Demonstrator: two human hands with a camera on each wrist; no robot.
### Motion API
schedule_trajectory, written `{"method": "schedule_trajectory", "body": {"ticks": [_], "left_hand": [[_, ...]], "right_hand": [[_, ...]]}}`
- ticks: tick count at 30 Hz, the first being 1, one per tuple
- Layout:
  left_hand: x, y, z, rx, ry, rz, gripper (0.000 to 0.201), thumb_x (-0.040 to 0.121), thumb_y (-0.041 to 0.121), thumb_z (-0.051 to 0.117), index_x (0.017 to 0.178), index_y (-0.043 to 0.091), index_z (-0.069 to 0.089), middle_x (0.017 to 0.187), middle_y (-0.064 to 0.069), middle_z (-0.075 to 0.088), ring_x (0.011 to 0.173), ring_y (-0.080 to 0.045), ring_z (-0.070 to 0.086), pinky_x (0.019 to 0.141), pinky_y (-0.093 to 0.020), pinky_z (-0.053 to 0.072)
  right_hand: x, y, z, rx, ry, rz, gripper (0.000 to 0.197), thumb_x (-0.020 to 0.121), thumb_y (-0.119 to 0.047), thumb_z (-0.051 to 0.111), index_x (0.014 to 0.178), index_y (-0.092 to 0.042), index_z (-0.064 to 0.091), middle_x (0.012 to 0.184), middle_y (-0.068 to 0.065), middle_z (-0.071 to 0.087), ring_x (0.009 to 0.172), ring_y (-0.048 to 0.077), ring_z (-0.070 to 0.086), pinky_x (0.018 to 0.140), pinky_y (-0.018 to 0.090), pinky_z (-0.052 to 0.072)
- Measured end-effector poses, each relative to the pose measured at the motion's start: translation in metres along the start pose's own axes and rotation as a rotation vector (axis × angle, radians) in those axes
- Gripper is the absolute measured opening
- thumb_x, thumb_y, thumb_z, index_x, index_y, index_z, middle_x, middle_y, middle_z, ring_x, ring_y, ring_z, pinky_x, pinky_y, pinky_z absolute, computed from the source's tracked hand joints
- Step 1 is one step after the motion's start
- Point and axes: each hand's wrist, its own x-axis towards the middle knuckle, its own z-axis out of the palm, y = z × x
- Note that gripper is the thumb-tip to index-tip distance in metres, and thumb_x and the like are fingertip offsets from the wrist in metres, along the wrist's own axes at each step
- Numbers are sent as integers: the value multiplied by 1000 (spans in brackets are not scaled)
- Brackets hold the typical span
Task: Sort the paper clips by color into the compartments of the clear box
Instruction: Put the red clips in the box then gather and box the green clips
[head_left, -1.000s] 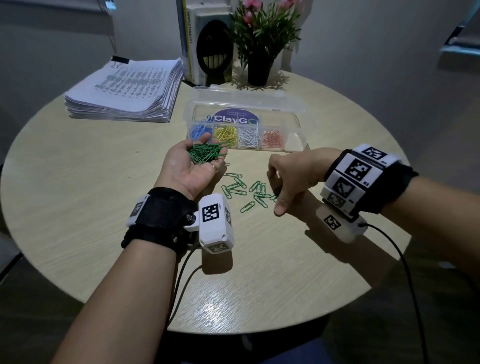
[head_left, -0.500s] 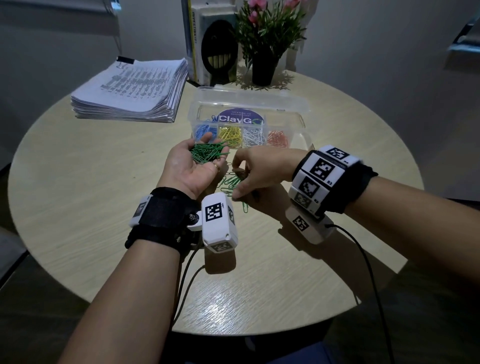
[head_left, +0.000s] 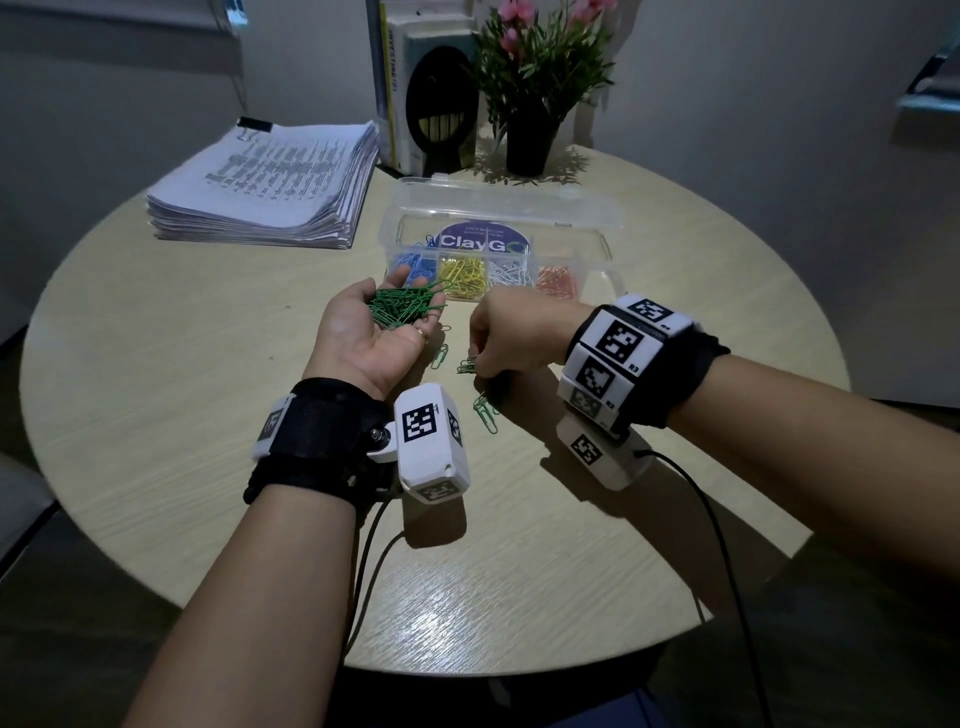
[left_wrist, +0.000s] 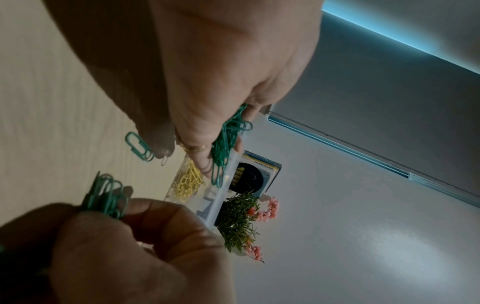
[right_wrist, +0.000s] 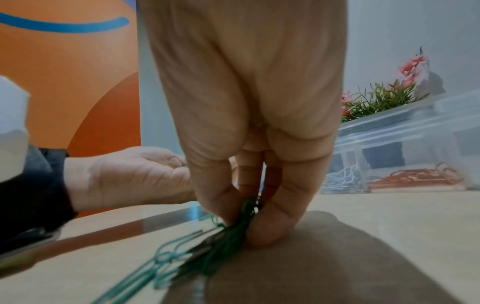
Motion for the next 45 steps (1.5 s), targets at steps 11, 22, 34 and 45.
{"method": "schedule_trajectory", "body": {"ticks": [11, 22, 34, 45], "left_hand": [[6, -2, -3, 89, 6, 12, 37, 100, 21, 30, 84, 4, 58, 82, -15, 53, 82, -25, 51, 83, -40, 44], [5, -8, -1, 39, -80, -31, 28, 98, 10, 32, 83, 1, 54, 58, -18, 63, 56, -26, 63, 83, -42, 47], [-5, 11, -5, -18, -85, 31, 40, 102, 20, 29, 84, -2, 57, 93, -22, 55, 86, -27, 57, 86, -46, 45], [-6, 10, -6, -36, -45, 35, 40, 103, 22, 28, 86, -1, 57, 86, -19, 56, 76, -27, 57, 86, -44, 44]], "right_hand": [[6, 12, -19, 255, 96, 47, 10, 73, -1, 72, 83, -1, 71, 63, 4, 62, 48, 4, 59, 45, 12, 49], [22, -29, -33, 238, 282, -220, 21, 84, -13, 70, 104, -9, 73, 97, 5, 73, 79, 6, 60, 73, 20, 51], [10, -4, -22, -4, 37, -157, 30, 90, 0, 53, 111, -12, 71, 105, 2, 70, 90, 13, 64, 74, 20, 48], [-4, 29, -2, -315, -141, -253, 54, 83, 3, 43, 128, -23, 57, 133, 2, 59, 119, 26, 55, 99, 41, 47]]}}
